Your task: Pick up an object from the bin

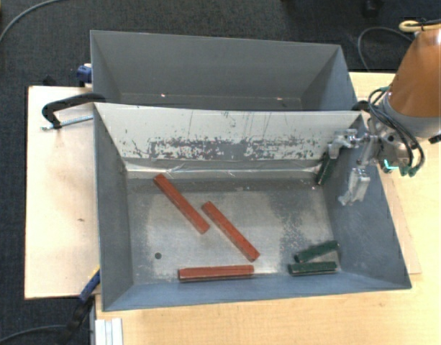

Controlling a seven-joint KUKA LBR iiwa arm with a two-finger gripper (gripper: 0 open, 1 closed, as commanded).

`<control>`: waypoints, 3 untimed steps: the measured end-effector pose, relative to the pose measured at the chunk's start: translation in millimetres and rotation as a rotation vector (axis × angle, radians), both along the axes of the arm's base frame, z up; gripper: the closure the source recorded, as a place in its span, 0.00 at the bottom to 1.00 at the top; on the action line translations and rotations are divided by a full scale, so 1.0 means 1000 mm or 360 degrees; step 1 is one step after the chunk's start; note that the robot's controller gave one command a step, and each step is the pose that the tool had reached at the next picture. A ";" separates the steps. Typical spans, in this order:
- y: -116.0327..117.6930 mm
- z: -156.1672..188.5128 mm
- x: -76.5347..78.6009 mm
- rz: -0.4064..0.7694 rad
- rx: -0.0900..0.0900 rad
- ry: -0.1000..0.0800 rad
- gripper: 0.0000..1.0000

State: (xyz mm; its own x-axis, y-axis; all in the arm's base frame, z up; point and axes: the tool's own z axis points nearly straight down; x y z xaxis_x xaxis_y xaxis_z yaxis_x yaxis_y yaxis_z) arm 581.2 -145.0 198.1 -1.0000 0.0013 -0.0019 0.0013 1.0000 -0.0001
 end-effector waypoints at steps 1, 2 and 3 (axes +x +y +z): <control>-0.007 -0.058 -0.047 0.0117 0.0004 0.0013 0.00; 0.006 -0.131 -0.075 0.0307 0.0005 0.0011 0.00; 0.005 -0.127 -0.073 0.0308 0.0000 0.0001 1.00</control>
Offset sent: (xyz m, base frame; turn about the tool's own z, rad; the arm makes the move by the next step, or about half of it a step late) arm -0.0447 -0.0072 -0.0561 -0.0757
